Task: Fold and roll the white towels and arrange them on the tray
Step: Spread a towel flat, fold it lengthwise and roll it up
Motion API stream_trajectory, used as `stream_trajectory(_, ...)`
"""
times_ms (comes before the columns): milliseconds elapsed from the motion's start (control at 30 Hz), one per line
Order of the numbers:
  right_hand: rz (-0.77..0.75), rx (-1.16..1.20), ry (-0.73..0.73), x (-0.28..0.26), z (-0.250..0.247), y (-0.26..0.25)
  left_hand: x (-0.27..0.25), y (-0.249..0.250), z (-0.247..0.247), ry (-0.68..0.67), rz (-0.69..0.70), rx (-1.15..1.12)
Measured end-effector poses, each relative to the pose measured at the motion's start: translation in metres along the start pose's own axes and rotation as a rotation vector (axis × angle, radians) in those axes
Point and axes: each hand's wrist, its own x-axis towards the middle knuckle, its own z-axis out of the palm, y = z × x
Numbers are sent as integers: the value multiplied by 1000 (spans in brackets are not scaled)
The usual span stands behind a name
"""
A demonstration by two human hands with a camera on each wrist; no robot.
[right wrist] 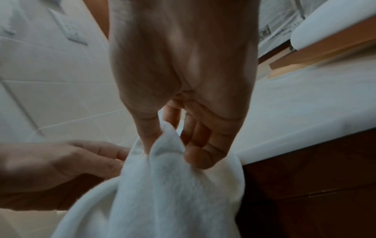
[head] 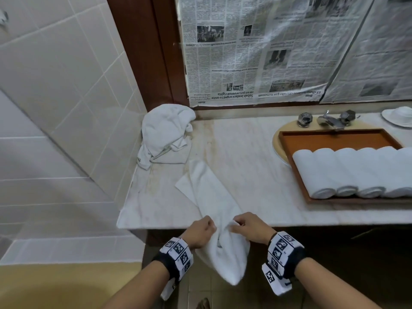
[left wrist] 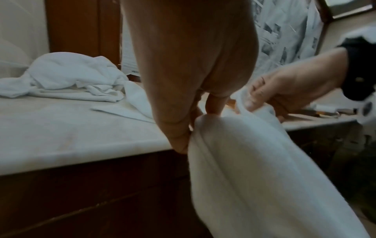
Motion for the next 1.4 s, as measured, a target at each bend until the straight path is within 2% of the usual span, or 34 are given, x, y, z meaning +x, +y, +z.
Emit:
stream_trajectory(200,-45,125,7,-36,-22,19,-34,21,30,211,59,-226)
stream_trajectory(400,-114,198,127,-51,-50,32,-31,16,16,401,39,-345)
stream_trajectory(600,-177,206,223,-45,-60,28,-33,43,-13,518,39,-318)
stream_trajectory(767,-19,258,323,-13,-46,27,4,32,-17,432,-51,-272)
stream_trajectory(900,75,211,282,7,-23,36,15,29,-4,314,-60,-164)
stream_trajectory(1000,85,160,280,7,-16,38,10,28,5,330,-54,-86)
stream_trajectory(1100,88,151,244,-2,-14,40,3,24,13,334,-55,-118)
stream_trajectory(1300,89,166,171,-27,-8,46,-9,9,26,213,-43,-247)
stream_trajectory(1400,86,167,188,-36,-9,47,-13,-2,26,209,-20,-280)
